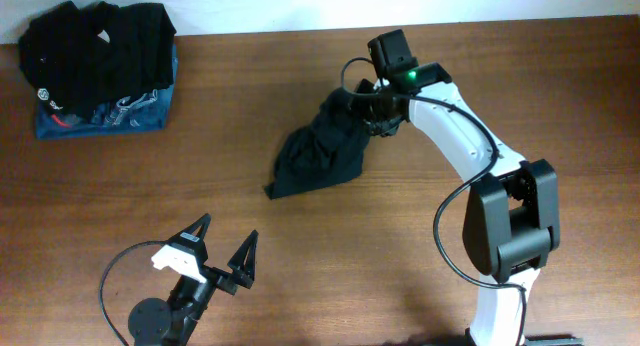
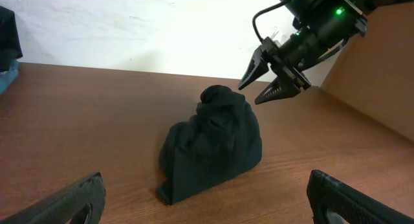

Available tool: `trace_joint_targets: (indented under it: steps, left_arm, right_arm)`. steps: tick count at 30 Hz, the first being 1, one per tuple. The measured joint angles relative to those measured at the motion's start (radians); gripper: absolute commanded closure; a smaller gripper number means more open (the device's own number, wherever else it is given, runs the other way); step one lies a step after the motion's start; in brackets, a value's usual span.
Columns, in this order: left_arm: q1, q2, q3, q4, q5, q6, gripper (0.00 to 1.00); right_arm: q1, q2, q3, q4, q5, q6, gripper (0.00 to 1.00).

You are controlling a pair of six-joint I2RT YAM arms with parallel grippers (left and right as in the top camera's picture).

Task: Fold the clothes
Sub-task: 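Lower the held t-shirt onto the table center with the right gripper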

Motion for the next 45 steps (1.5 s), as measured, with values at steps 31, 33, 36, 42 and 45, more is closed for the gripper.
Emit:
trace_joint_targets:
  steps: [31,33,36,42,45]
  left_arm:
    - [0.0,0.001,0.0,0.0,0.0,0.0,0.01]
    - [0.0,0.001,0.0,0.0,0.0,0.0,0.01]
    - [0.0,0.001,0.0,0.0,0.001,0.0,0.01]
    - [0.0,0.001,0.0,0.0,0.004,0.0,0.01]
    - [0.0,0.001,0.0,0.0,0.004,0.0,0.01]
  right_arm:
    - [0.109,0.0,-0.153,0.19,0.023,0.158,0.69]
    - [0.109,0.0,-0.153,0.196,0.023,0.158,0.79]
    - [0.109,0.0,-0.153,0.204,0.022,0.165,0.96]
    - [0.109,0.0,-0.154,0.238,0.022,0.164,0.96]
    - [0.109,0.0,-0.153,0.241,0.022,0.136,0.96]
